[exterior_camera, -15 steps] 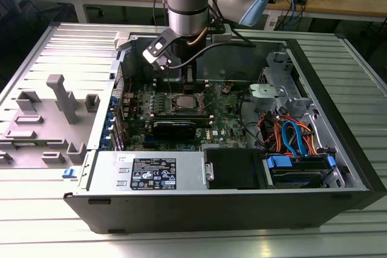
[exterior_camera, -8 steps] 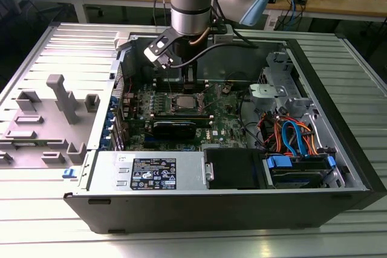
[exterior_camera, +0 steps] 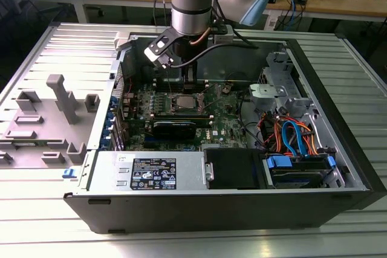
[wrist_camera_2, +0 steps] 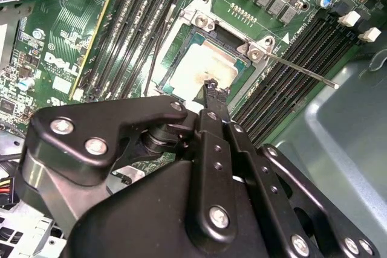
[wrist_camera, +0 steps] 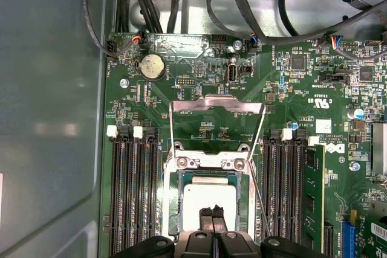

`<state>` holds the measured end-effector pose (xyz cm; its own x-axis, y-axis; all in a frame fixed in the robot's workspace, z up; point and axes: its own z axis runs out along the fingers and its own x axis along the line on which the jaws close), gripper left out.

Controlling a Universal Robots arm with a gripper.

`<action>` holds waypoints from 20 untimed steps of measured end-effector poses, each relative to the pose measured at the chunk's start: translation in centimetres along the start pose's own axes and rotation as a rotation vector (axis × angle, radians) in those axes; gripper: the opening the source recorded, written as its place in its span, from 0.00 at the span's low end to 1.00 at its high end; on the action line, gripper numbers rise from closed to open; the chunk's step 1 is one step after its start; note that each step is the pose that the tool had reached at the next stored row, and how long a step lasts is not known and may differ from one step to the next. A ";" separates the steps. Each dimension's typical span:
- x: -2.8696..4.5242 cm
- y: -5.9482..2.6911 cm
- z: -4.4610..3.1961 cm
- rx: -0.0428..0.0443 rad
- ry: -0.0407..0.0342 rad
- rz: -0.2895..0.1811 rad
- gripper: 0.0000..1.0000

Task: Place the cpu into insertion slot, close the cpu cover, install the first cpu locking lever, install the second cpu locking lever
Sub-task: 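Close the cpu cover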

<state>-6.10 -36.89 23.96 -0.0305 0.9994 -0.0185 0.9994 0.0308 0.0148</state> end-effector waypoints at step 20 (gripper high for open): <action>-0.04 1.07 -0.35 0.0032 0.0001 0.000 0.11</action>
<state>-5.03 -36.90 24.33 -0.0306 0.9994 -0.0183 0.9995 0.0308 0.0117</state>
